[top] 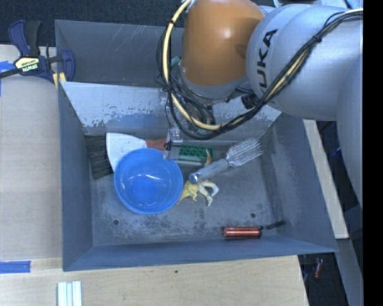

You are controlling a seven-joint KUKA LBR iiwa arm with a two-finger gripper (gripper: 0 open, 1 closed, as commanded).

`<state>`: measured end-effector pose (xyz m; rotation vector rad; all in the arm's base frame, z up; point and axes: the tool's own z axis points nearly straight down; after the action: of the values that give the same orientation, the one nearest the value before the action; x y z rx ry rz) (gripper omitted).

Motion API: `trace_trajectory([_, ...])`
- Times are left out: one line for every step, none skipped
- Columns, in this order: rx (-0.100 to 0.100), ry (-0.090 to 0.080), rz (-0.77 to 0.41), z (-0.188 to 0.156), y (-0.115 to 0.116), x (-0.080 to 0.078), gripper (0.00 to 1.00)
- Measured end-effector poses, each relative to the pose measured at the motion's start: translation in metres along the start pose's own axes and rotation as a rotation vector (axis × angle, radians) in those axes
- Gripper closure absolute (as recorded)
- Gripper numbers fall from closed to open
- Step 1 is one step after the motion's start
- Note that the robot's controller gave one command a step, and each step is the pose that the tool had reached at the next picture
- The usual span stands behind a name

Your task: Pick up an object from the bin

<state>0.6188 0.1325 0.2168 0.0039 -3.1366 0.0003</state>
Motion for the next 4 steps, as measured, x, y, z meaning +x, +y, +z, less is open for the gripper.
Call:
trace_trajectory([-0.001, -0.008, 0.002, -0.005, -0.001, -0.002, 0.00])
trace_trajectory([-0.001, -0.013, -0.079, 0.085, -0.002, -0.008, 0.00])
trace_trajectory([-0.002, -0.015, -0.095, 0.088, 0.002, -0.006, 0.00])
trace_trajectory([-0.001, -0.011, -0.273, 0.102, 0.024, -0.008, 0.00])
